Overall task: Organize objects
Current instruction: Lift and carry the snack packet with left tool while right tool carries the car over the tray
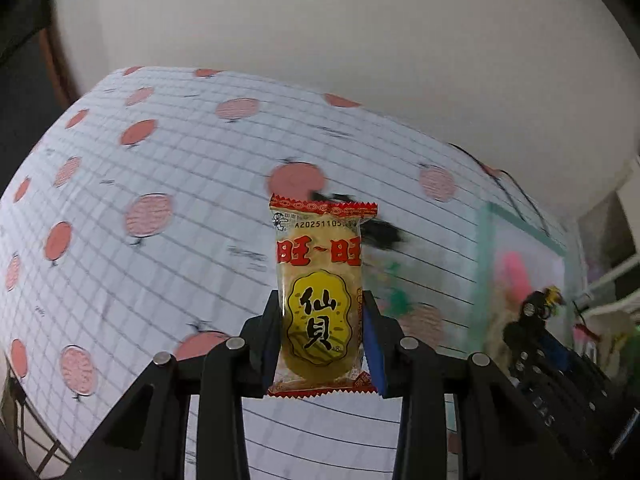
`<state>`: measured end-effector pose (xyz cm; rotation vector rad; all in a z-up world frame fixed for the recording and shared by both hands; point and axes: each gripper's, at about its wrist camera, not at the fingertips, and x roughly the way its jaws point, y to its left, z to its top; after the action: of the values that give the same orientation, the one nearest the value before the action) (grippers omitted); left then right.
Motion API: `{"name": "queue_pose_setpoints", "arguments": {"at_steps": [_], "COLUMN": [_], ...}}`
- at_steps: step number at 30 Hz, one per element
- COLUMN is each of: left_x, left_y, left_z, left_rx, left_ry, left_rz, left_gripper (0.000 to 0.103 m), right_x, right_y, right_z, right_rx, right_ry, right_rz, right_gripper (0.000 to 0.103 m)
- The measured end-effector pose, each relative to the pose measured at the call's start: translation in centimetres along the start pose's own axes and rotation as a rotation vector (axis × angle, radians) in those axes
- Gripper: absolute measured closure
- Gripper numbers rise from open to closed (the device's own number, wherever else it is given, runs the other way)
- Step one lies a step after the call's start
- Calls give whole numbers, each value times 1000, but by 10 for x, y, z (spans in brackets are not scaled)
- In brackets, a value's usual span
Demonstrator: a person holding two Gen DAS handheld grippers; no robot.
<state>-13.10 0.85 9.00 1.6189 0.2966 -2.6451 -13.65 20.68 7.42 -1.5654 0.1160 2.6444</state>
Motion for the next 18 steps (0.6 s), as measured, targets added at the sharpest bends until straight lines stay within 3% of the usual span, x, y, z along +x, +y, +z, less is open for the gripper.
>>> {"name": "queue_pose_setpoints", "arguments": {"at_steps": [7,18], "left_x": [1,1], "left_y": [-40,-108], "left_z": [-7,-25], "left_rx": [46,182], "left_ry": [20,44], "left_rz": [-112,-206], "left_gripper": [65,65], "right_x": [-8,-24], "right_y": [-51,-109], "right_z": [-4,-9], "right_rx": [77,163], "right_ry": [-8,-38], "right_rz": [-53,-93], "right_gripper": [68,68]}}
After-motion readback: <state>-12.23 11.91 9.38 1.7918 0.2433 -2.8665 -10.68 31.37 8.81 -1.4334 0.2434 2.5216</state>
